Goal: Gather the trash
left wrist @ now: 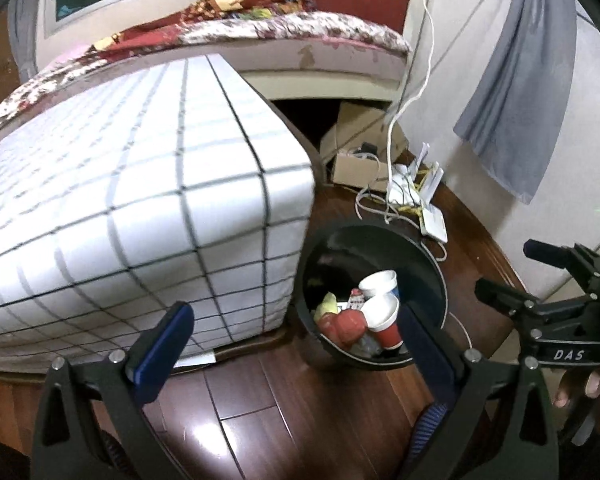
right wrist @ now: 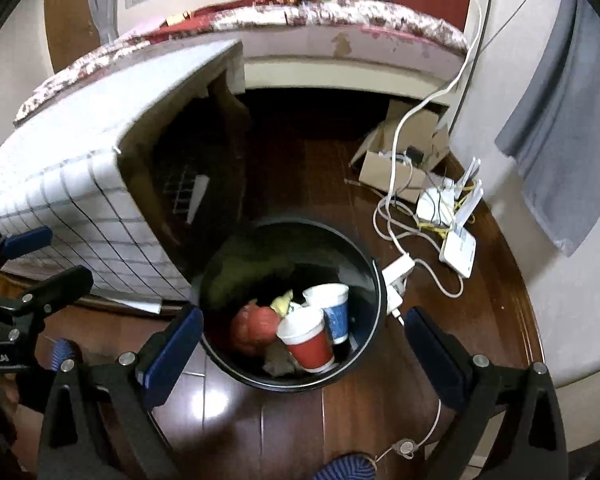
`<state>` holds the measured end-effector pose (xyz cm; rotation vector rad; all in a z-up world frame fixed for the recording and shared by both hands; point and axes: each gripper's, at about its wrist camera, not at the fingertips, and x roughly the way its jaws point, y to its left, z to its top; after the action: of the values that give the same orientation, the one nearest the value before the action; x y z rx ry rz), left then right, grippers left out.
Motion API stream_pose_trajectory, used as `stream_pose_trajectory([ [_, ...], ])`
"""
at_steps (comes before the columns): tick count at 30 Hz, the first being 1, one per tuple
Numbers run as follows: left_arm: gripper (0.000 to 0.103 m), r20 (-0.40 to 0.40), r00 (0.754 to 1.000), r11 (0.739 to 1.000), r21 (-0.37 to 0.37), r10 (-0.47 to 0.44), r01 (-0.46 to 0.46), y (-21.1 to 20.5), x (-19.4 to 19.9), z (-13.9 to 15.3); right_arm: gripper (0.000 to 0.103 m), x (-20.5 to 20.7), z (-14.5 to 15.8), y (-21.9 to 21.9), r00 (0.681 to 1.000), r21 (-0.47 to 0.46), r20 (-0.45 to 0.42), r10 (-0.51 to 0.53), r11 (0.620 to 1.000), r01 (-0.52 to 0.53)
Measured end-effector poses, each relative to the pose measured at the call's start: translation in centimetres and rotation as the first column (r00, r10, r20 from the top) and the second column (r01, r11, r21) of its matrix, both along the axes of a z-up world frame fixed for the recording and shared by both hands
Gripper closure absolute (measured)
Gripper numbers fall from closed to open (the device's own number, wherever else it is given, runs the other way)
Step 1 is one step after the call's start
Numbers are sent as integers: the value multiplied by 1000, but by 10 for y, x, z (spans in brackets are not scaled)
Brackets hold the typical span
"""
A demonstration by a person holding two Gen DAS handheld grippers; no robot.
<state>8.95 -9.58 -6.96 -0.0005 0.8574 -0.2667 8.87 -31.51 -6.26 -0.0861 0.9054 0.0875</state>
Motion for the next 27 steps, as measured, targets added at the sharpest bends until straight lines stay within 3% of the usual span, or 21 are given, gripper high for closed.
stream_pose_trajectory([
  [11, 1, 117, 993, 1000, 6, 10, -11, 29, -51, 59, 1, -46, 61, 27, 997, 25, 45, -64, 998, 63],
  [18, 1, 216, 976, 999, 20, 21, -26, 52, -95, 101, 1, -85, 104, 55, 990, -5, 116, -75, 997, 76],
  [27, 1, 271, 959, 996, 7, 81, -86, 77, -135, 134, 1, -134, 155, 88, 974, -31, 219, -51, 998, 59],
])
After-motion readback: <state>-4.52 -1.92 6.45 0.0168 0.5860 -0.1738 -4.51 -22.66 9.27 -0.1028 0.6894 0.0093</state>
